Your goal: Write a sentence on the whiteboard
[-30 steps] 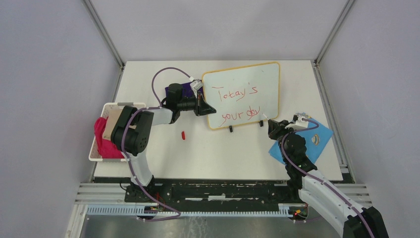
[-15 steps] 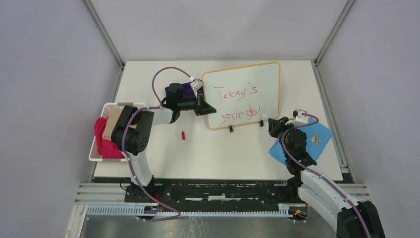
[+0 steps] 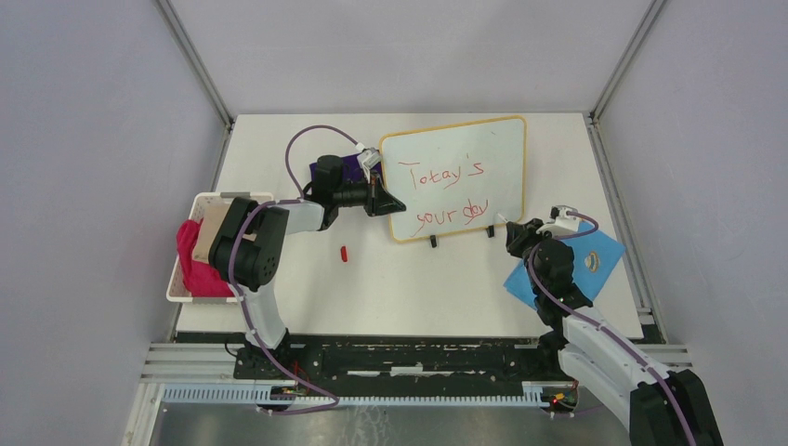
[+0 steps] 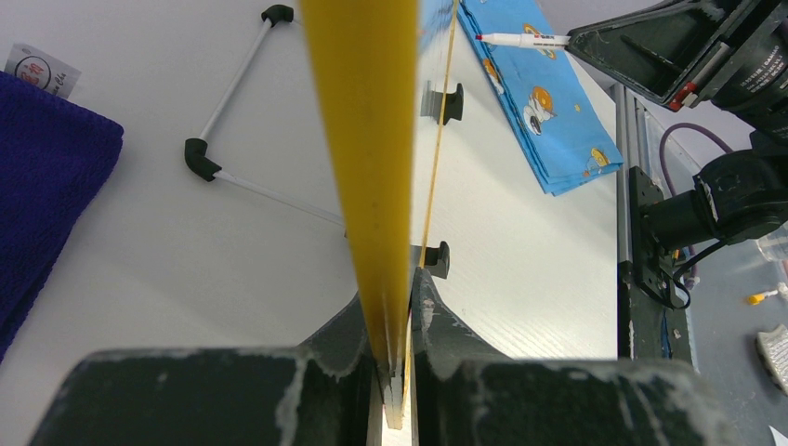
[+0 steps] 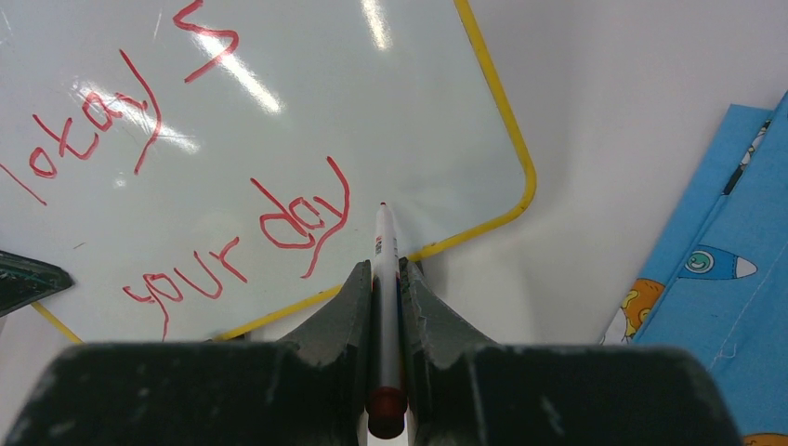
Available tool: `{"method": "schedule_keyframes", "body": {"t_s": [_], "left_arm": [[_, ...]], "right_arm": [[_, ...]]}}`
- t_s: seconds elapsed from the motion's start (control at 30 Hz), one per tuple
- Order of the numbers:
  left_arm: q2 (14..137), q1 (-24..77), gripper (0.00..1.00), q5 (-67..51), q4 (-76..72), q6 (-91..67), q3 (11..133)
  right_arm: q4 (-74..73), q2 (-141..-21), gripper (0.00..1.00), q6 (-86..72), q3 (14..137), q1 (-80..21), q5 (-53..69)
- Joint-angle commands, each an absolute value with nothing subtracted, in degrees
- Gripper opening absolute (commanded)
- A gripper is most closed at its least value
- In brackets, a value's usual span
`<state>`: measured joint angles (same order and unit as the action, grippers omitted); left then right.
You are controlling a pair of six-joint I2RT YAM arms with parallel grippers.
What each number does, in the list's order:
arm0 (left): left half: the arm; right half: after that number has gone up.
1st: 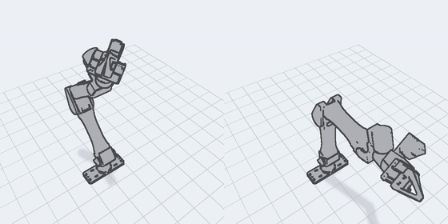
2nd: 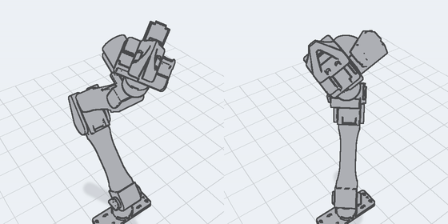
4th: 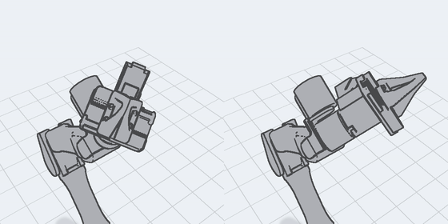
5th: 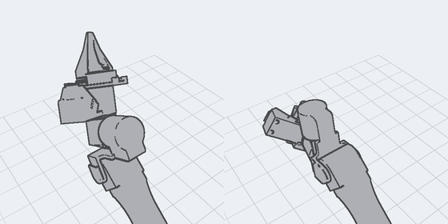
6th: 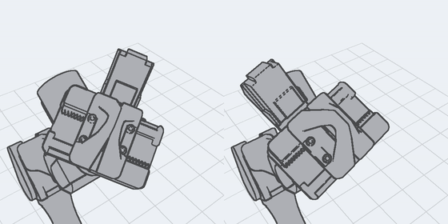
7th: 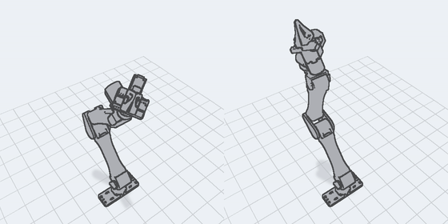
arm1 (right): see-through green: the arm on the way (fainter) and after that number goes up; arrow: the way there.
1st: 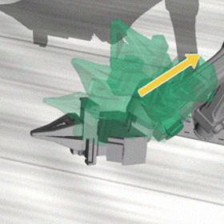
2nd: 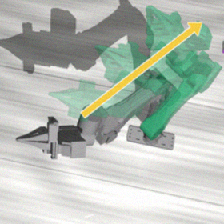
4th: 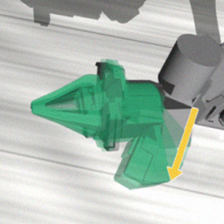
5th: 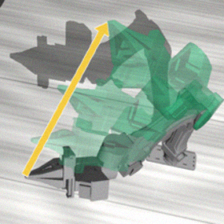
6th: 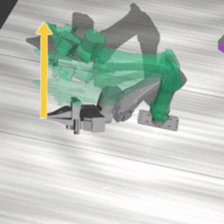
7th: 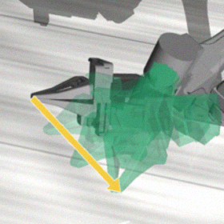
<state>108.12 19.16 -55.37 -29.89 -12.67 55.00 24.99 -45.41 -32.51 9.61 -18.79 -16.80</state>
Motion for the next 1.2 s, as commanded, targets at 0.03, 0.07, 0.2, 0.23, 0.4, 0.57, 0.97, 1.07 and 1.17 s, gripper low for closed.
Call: {"method": "schedule_keyframes", "body": {"t_s": [0.03, 0.07, 0.2, 0.23, 0.4, 0.57, 0.97, 1.07, 1.17], "left_arm": [[112.7, 21.1, 0.02, -43.6, -16.7, -3.6, 53.3], [112.8, 21.1, 0.02, -43.6, -16.6, -3.6, 53.4], [112.7, 21.1, 0.02, -43.7, -16.6, -3.6, 53.4], [112.7, 21.1, 0.02, -43.6, -16.5, -3.6, 53.4], [112.5, 21.2, 0.02, -43.6, -16.4, -3.5, 53.4], [112.5, 21.2, 0.02, -43.6, -16.3, -3.5, 53.5], [112.6, 21.3, 0.02, -43.6, -15.9, -3.2, 53.7], [112.6, 21.2, 0.02, -43.6, -15.7, -3.1, 53.7], [112.5, 21.2, 0.02, -43.5, -15.6, -3.1, 53.8]], "right_arm": [[29.6, -46.7, 0.0, -32.6, 12.0, -18.0, -17.8], [29.9, -47.0, 0.0, -32.6, 12.0, -17.8, -17.6], [31.4, -48.2, 0.0, -33.2, 11.8, -17.3, -16.9], [31.7, -48.5, 0.0, -33.2, 11.8, -17.2, -16.8], [32.6, -49.7, 0.0, -33.9, 11.9, -16.7, -16.4], [33.6, -51.4, 0.0, -34.1, 12.1, -16.4, -15.9], [35.5, -54.2, 0.0, -33.6, 12.4, -16.0, -15.2], [35.9, -54.8, 0.0, -33.6, 12.5, -16.0, -15.1], [36.1, -55.2, 0.0, -33.5, 12.5, -16.0, -15.0]]}}
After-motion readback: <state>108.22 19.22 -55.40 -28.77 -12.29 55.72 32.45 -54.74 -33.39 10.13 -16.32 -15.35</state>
